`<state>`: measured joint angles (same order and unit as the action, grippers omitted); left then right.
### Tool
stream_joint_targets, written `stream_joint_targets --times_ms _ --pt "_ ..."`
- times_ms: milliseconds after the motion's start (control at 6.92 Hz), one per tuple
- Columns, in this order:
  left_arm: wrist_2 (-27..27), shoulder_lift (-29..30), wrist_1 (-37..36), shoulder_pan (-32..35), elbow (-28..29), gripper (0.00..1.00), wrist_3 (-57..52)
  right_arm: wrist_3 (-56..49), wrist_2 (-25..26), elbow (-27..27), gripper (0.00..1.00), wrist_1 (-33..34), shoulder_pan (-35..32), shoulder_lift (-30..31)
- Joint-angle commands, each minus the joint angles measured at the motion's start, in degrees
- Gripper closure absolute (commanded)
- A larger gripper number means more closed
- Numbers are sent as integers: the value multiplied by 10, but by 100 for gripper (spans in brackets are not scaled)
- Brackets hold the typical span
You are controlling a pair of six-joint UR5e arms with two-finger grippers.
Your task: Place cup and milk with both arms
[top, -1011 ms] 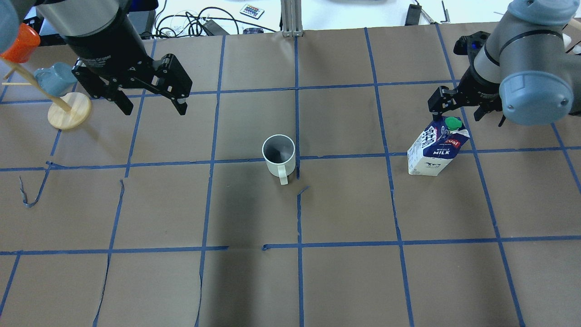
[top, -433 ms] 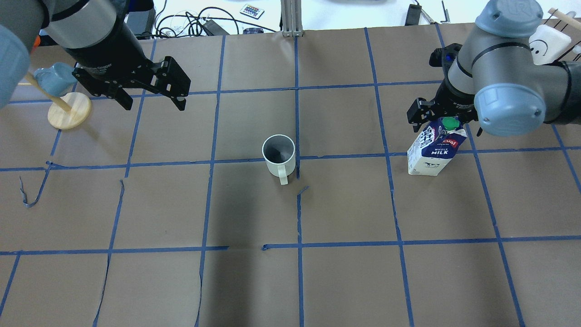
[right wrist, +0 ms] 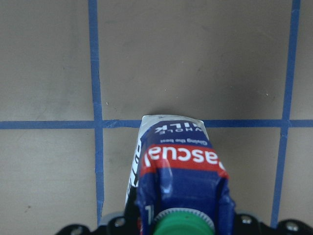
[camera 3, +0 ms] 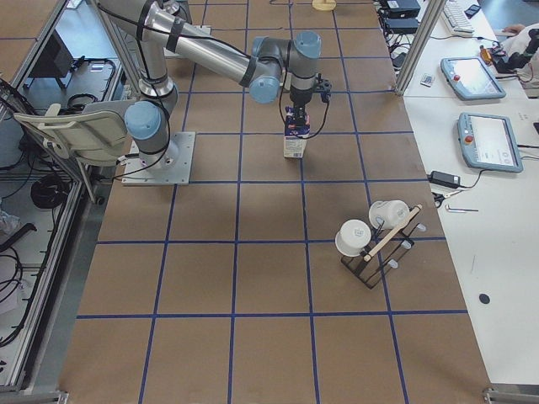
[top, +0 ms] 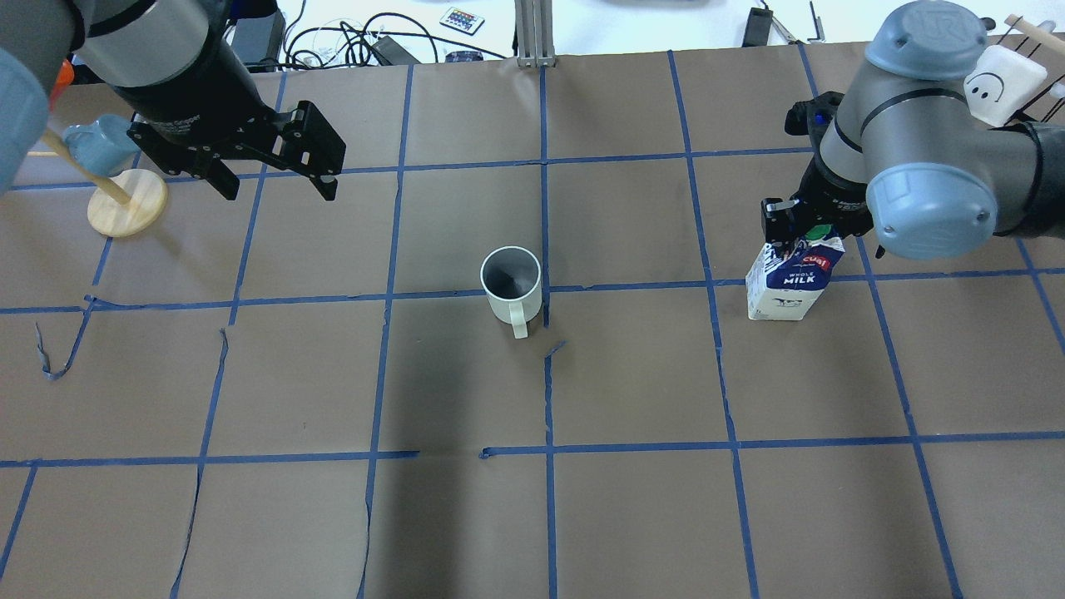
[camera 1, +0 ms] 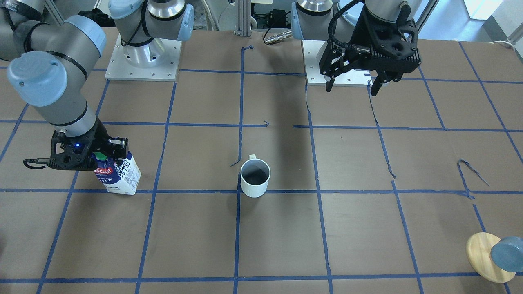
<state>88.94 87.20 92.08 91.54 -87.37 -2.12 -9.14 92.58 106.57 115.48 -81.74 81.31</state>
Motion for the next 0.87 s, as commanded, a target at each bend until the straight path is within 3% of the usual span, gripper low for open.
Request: stream_joint_targets --times_ms 0,144,289,433,722 --pt "0 0 0 -1 0 0 0 -8 -1 -27 73 -13 -1 5" --pt "-1 1 -1 -1 0 0 0 -5 -12 -68 72 -54 -8 11" --pt "-1 1 -1 -1 0 0 -1 0 -67 -109 72 -101 -20 7" --pt "-1 1 -1 -1 0 0 -1 10 -104 -117 72 -109 -47 3" --pt "-2 2 -1 -1 0 0 0 88 -118 -117 72 -46 -142 -25"
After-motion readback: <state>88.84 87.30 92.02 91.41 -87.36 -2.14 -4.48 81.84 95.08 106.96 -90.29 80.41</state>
